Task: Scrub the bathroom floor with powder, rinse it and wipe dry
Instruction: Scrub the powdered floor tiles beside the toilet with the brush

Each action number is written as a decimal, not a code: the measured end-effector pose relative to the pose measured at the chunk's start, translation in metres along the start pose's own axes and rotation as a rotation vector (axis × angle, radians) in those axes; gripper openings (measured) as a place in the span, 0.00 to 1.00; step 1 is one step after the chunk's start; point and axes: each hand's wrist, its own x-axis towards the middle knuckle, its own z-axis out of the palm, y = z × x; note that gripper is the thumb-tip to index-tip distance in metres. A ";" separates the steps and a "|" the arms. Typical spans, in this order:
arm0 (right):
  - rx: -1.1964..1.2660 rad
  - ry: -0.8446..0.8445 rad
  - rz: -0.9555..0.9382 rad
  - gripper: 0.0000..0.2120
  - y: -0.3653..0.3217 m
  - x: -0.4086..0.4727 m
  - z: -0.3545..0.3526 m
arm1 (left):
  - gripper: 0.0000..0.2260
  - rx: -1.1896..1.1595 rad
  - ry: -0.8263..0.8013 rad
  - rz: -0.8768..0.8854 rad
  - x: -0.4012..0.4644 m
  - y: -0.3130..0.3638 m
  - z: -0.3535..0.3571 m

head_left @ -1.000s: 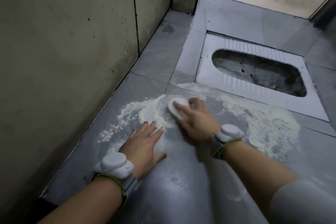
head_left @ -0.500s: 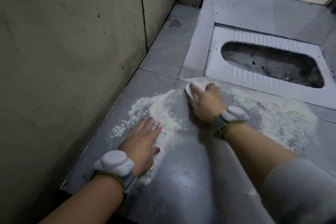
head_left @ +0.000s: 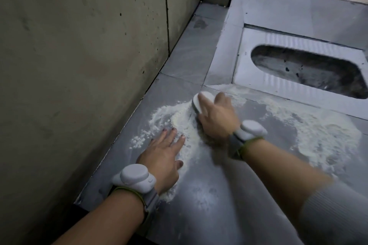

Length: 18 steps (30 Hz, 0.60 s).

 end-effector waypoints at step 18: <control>-0.029 -0.081 -0.269 0.27 0.046 -0.034 -0.009 | 0.29 -0.016 0.000 -0.005 -0.001 0.000 0.000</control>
